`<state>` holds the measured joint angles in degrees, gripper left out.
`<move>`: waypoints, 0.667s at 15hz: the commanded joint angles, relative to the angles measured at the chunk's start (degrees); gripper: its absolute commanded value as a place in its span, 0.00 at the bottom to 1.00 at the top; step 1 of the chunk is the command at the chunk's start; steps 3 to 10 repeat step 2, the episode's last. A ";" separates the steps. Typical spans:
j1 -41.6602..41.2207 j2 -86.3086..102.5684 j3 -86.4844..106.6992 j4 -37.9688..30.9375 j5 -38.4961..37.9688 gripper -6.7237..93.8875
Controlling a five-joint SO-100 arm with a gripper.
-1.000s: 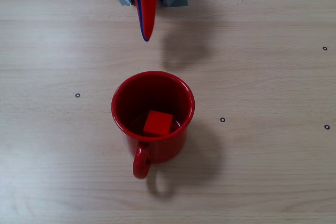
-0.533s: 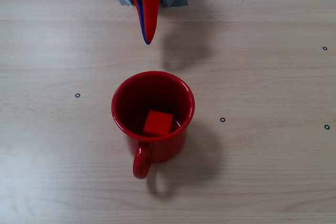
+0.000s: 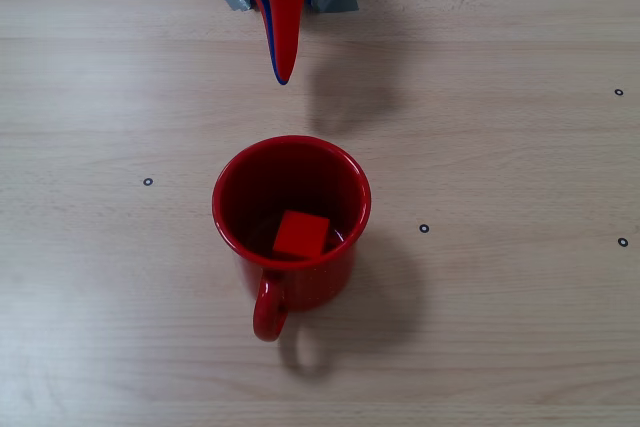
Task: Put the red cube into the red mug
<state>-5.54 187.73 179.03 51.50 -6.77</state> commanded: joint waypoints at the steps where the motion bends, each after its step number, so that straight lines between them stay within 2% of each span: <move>1: -0.44 3.16 3.08 -1.32 0.00 0.07; 10: -0.44 3.16 3.08 -1.32 0.00 0.07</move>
